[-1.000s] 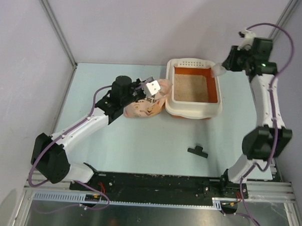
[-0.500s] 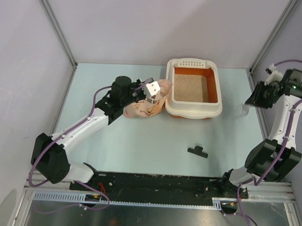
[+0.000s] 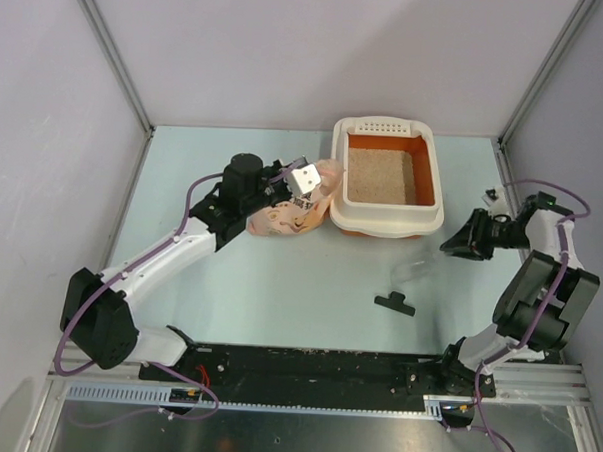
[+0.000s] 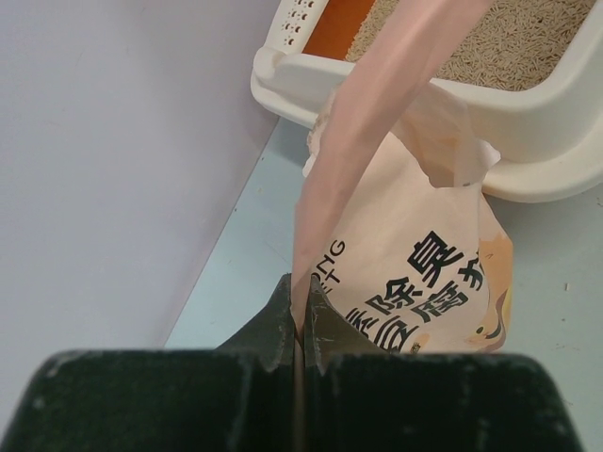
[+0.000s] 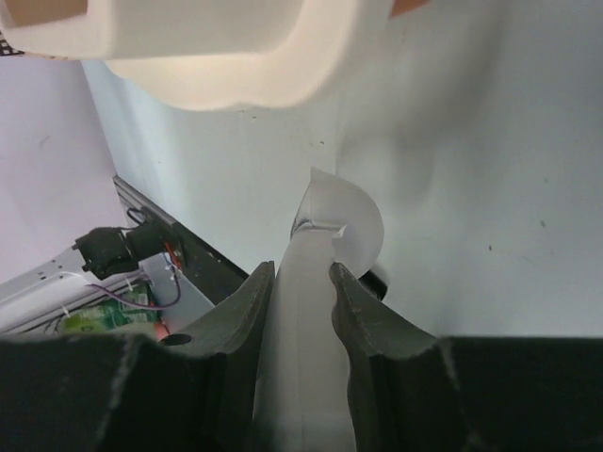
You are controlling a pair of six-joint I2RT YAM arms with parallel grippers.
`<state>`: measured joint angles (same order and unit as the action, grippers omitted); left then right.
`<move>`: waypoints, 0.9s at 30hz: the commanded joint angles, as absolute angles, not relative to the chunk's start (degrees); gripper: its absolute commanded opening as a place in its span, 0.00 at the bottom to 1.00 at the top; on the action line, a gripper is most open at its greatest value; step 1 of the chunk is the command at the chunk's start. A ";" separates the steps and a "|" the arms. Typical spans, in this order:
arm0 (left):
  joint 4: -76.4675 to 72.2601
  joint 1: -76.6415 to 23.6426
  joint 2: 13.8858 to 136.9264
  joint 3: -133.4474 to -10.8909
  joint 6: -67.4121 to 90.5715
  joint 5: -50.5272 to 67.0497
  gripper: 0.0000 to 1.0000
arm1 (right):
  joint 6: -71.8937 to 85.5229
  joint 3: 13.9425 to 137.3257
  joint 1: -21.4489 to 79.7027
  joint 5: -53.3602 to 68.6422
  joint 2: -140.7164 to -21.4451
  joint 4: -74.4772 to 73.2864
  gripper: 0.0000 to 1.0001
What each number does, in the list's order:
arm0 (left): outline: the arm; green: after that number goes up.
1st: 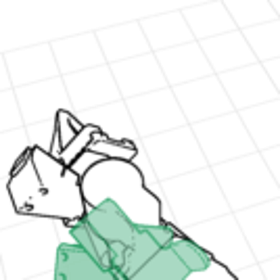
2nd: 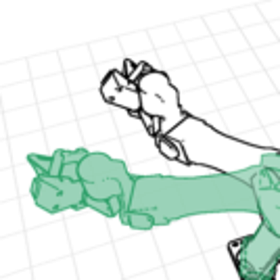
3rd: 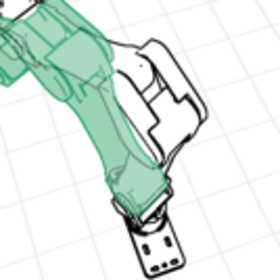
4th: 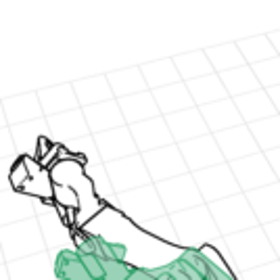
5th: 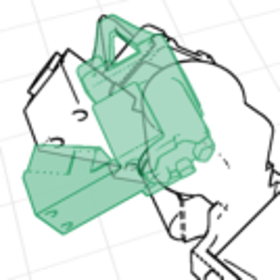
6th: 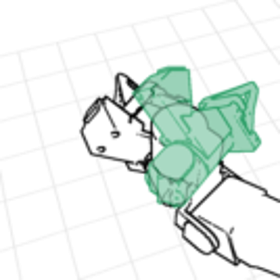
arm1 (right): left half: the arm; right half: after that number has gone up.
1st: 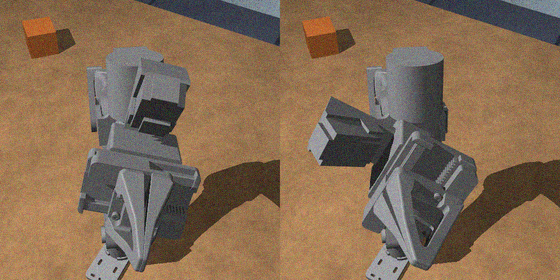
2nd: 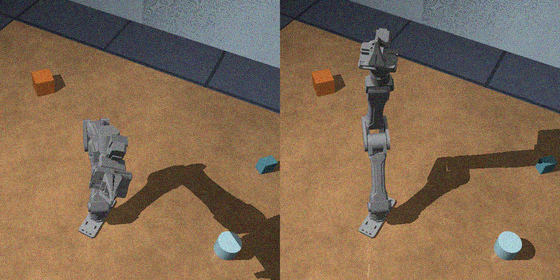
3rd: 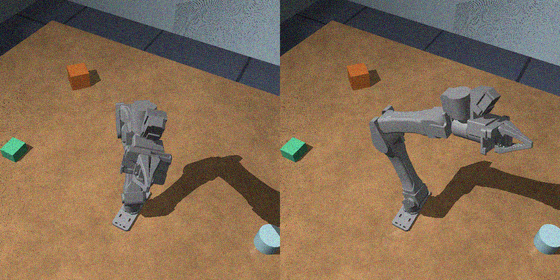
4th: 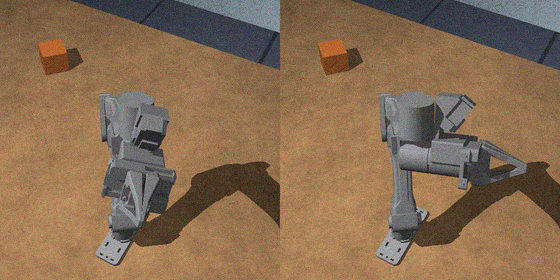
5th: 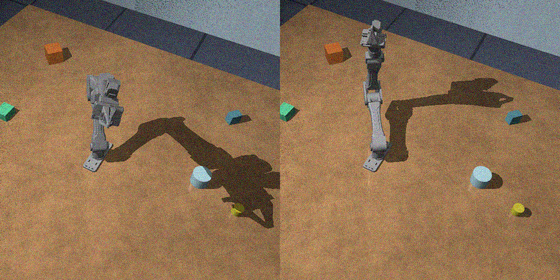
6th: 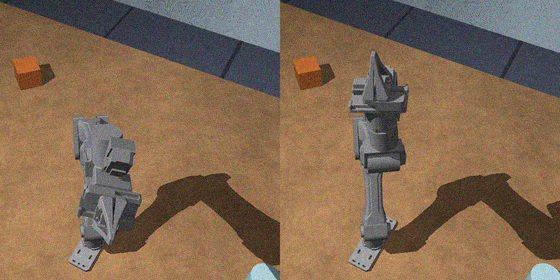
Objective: Fill the litter box with clean litter
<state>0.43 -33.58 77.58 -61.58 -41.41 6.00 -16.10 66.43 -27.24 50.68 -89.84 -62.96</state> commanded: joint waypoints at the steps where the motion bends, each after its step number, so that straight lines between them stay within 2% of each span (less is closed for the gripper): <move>1: -4.75 -34.80 73.92 -62.23 -40.69 7.65 0.00 | -12.93 65.04 -24.08 50.98 -91.49 -53.62 0.16; 2: -4.66 -34.89 73.74 -62.31 -40.69 7.65 0.00 | -12.57 64.69 -24.17 50.11 -92.02 -53.44 0.24; 5: -4.57 -34.80 73.74 -62.40 -40.96 6.95 0.00 | -12.39 64.16 -26.62 46.50 -93.25 -52.91 0.36; 10: -4.57 -34.80 72.86 -61.61 -40.96 5.80 0.00 | -12.48 64.25 -32.34 43.16 -93.08 -53.00 0.46; 13: -4.48 -34.63 71.81 -60.47 -40.78 5.27 0.00 | -13.62 64.51 -32.61 40.44 -90.89 -53.70 0.58; 16: -4.22 -34.28 70.06 -59.15 -41.65 5.54 0.00 | -13.71 65.56 -31.73 37.80 -87.64 -54.40 0.62; 20: -4.22 -33.40 66.98 -56.78 -42.98 6.15 0.00 | -14.50 65.92 -28.31 27.72 -81.50 -51.60 0.69; 22: -3.87 -32.44 65.92 -56.52 -42.02 6.33 0.00 | -13.45 65.92 -27.17 25.06 -79.81 -48.00 0.75; 27: -3.34 -31.12 63.11 -55.20 -40.69 6.50 0.00 | -11.08 67.23 -25.14 17.41 -78.92 -45.52 0.79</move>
